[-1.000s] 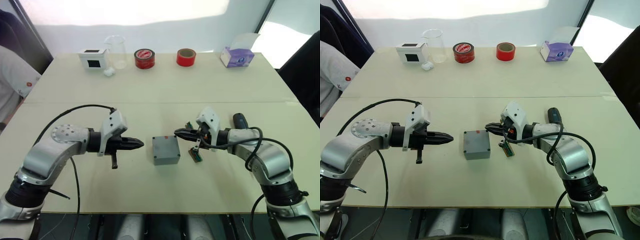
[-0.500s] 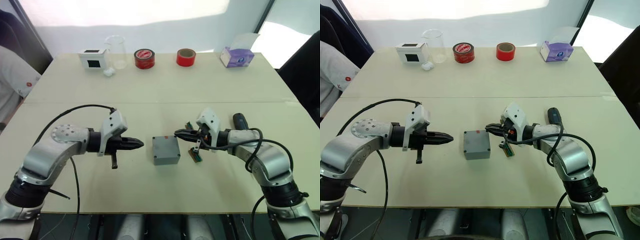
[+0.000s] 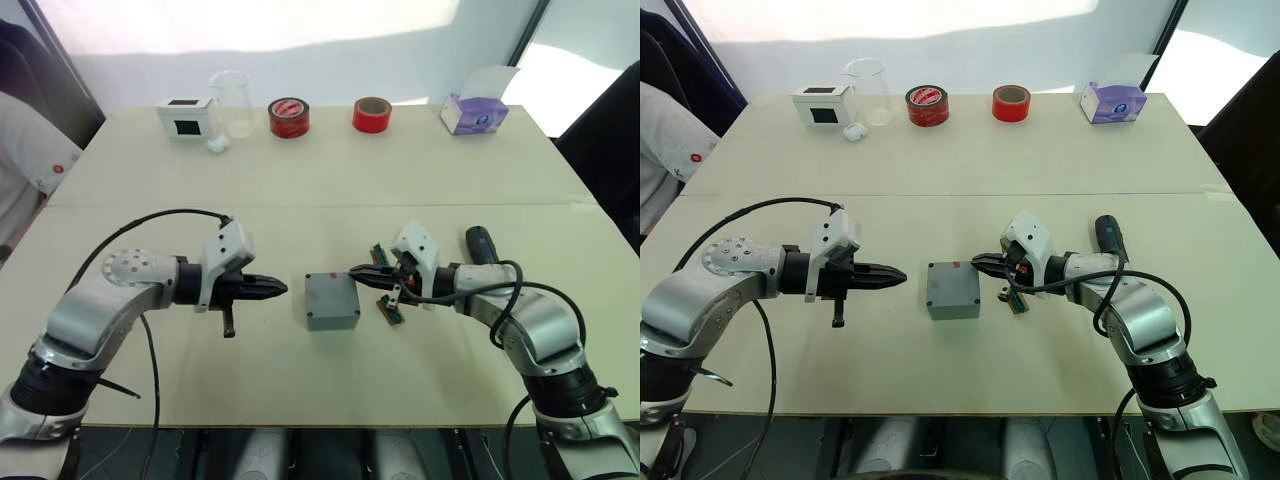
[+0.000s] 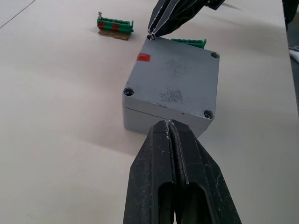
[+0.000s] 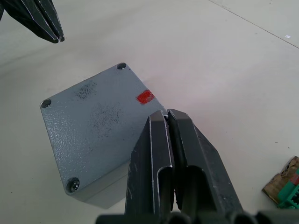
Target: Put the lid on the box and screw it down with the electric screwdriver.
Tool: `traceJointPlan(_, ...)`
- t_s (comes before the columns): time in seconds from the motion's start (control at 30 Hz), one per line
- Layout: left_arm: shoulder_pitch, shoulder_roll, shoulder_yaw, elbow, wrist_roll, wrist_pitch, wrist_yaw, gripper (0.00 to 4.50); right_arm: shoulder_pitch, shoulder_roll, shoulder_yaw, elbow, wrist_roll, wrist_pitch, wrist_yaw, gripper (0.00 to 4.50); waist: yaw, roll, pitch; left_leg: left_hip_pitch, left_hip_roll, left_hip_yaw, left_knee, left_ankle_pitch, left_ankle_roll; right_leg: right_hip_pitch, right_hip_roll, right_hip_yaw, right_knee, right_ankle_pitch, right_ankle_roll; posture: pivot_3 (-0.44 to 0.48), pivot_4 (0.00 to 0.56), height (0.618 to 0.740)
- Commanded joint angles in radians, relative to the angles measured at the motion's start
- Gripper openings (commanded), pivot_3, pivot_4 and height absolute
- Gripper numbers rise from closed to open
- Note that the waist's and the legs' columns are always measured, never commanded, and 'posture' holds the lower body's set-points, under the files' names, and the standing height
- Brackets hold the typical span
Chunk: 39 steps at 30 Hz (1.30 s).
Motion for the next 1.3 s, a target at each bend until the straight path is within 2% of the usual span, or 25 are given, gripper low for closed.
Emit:
traceJointPlan(0.03, -0.016, 0.015, 0.013, -0.018, 0.003, -0.01, -0.003, 0.0, -0.008, -0.004, 0.01, -0.017, -0.001, -0.015, 0.004, 0.03, 0.0, 0.0, 0.0, 0.0, 0.0, 0.0, 0.0, 0.0, 0.0, 0.0, 0.0, 0.0, 0.0, 0.0, 0.0, 0.0, 0.15, 0.74)
traceJointPlan(0.1, -0.016, 0.016, 0.013, -0.017, 0.004, -0.011, -0.003, 0.0, -0.009, -0.002, 0.011, -0.016, -0.003, -0.015, 0.003, 0.03, 0.0, 0.0, 0.0, 0.0, 0.0, 0.0, 0.0, 0.0, 0.0, 0.0, 0.0, 0.0, 0.0, 0.0, 0.0, 0.0, 0.15, 0.74)
traceJointPlan(0.2, -0.015, 0.014, 0.014, -0.017, 0.002, -0.011, -0.003, 0.0, -0.012, -0.011, 0.006, -0.01, -0.006, -0.014, 0.004, 0.81, 0.0, 0.0, 0.0, 0.0, 0.0, 0.0, 0.0, 0.0, 0.0, 0.0, 0.0, 0.0, 0.0, 0.0, 0.0, 0.0, 0.15, 0.74)
traceJointPlan(0.27, -0.015, 0.012, 0.016, -0.016, -0.001, -0.011, -0.003, 0.0, -0.015, -0.02, -0.001, -0.008, -0.004, -0.01, 0.008, 1.45, 0.0, 0.0, 0.0, 0.0, 0.0, 0.0, 0.0, 0.0, 0.0, 0.0, 0.0, 0.0, 0.0, 0.0, 0.0, 0.0, 0.15, 0.74)
traceJointPlan(0.37, -0.015, 0.008, 0.018, -0.018, -0.004, -0.009, 0.0, 0.0, -0.016, -0.036, -0.016, -0.01, 0.005, -0.002, 0.013, 2.82, 0.002, 0.0, 0.0, 0.0, 0.0, 0.0, 0.0, 0.0, 0.0, 0.0, 0.0, 0.0, 0.0, 0.0, 0.0, 0.0, 0.15, 0.74)
traceJointPlan(0.5, -0.014, 0.0, 0.022, -0.017, -0.009, -0.011, 0.004, 0.0, -0.027, -0.06, -0.049, -0.011, 0.022, 0.024, 0.014, 4.29, 0.001, 0.0, 0.0, 0.0, 0.0, 0.0, 0.0, 0.0, 0.0, 0.0, 0.0, 0.0, 0.0, 0.0, 0.0, 0.0, 0.15, 0.74)
traceJointPlan(0.53, -0.014, -0.004, 0.023, -0.018, -0.012, -0.011, 0.007, 0.0, -0.03, -0.065, -0.063, -0.01, 0.028, 0.035, 0.01, 4.44, 0.002, 0.0, 0.0, 0.0, 0.0, 0.0, 0.0, 0.0, 0.0, 0.0, 0.0, 0.0, 0.0, 0.0, 0.0, 0.0, 0.15, 0.74)
traceJointPlan(0.63, -0.016, -0.019, 0.028, -0.019, -0.021, -0.011, 0.012, 0.0, -0.047, -0.07, -0.111, -0.012, 0.07, 0.091, -0.005, 4.44, 0.003, 0.0, 0.0, 0.0, 0.0, 0.0, 0.0, 0.0, 0.001, 0.0, 0.0, 0.0, 0.0, 0.0, 0.0, 0.0, 0.15, 0.74)
traceJointPlan(0.7, -0.027, -0.036, 0.037, -0.023, -0.04, -0.004, 0.02, 0.0, -0.081, -0.08, -0.191, 0.003, 0.101, 0.18, -0.055, 4.44, 0.002, 0.0, 0.0, 0.0, 0.0, 0.0, 0.0, 0.0, 0.001, 0.0, 0.0, 0.0, 0.0, 0.0, 0.0, 0.0, 0.15, 0.74)
traceJointPlan(0.77, -0.038, -0.049, 0.044, -0.032, -0.059, 0.003, 0.025, 0.0, -0.114, -0.137, -0.258, 0.033, 0.124, 0.298, -0.078, 4.44, 0.005, 0.0, 0.0, 0.0, 0.0, 0.0, 0.0, 0.0, 0.0, 0.0, 0.0, 0.0, 0.0, 0.0, 0.0, 0.0, 0.15, 0.74)
traceJointPlan(0.87, -0.046, -0.056, 0.039, -0.043, -0.071, 0.001, 0.028, 0.0, -0.144, -0.228, -0.286, 0.069, 0.149, 0.41, -0.068, 4.44, 0.006, 0.0, 0.0, 0.0, 0.0, 0.0, 0.0, 0.0, 0.0, 0.001, -0.001, 0.0, 0.0, 0.0, 0.0, 0.0, 0.15, 0.74)
traceJointPlan(1.0, -0.064, -0.071, 0.016, -0.065, -0.069, -0.017, 0.02, 0.0, -0.32, -0.347, -0.303, 0.276, 0.152, 0.747, -0.104, 4.44, -0.003, 0.001, 0.001, 0.0, 0.0, 0.001, 0.0, -0.001, 0.002, 0.0, -0.001, 0.001, -0.001, 0.0, 0.0, 0.0, 0.15, 0.74)
traceJointPlan(1.13, -0.079, -0.08, 0.004, -0.08, -0.066, -0.029, 0.011, 0.0, -0.443, -0.437, -0.243, 0.441, 0.133, 0.863, -0.119, 4.44, -0.003, 0.002, 0.001, 0.0, 0.0, 0.001, -0.001, -0.002, 0.004, -0.001, -0.001, 0.001, -0.001, 0.0, -0.001, 0.0, 0.15, 0.74)
traceJointPlan(1.3, -0.098, -0.087, -0.034, -0.094, -0.047, -0.063, -0.012, 0.0, -0.504, -0.568, 0.001, 0.558, 0.152, 0.866, -0.009, 4.44, 0.0, 0.002, 0.001, 0.0, 0.0, 0.002, -0.001, -0.004, 0.007, 0.0, -0.001, 0.001, -0.002, 0.0, 0.0, 0.0, 0.15, 0.74)
